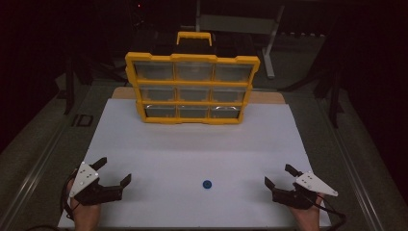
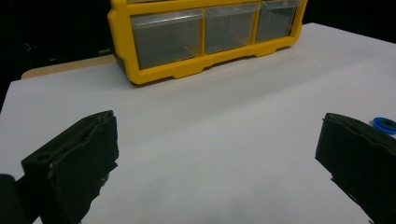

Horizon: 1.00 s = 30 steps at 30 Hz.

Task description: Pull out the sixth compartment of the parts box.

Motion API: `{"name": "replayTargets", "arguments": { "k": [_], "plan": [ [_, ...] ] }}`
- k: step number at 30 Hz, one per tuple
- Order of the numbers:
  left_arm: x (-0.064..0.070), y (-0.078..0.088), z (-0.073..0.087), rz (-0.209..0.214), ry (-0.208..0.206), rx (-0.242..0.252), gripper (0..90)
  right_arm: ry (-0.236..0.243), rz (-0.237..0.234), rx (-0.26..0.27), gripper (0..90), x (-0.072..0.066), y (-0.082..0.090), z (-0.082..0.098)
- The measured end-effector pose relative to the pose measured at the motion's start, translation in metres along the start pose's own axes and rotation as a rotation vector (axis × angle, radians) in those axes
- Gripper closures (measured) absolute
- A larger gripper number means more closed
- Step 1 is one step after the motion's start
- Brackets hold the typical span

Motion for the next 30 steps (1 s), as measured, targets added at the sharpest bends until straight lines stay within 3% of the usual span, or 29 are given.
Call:
{"name": "replayTargets", "arguments": {
  "k": [26, 30],
  "plan": [
    [-0.003, -0.005, 0.0, -0.024, 0.018, -0.015, 0.0, 0.012, -0.016, -0.011, 8.7, -0.009, -0.002, -0.007],
    [-0.002, -0.005, -0.001, -0.023, 0.014, -0.011, 0.0, 0.027, -0.021, 0.0, 8.7, -0.013, 0.0, -0.016]
  ]
}}
Point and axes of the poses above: each handheld gripper's, and its own axes: y roughly backward along the jaws, z roughly out of its underside, x roughly to its right, the point moved 9 cm from there along -y, roughly forward along the jaws, and after that the axes turned 14 degrees about -x, right-handed, at the moved point
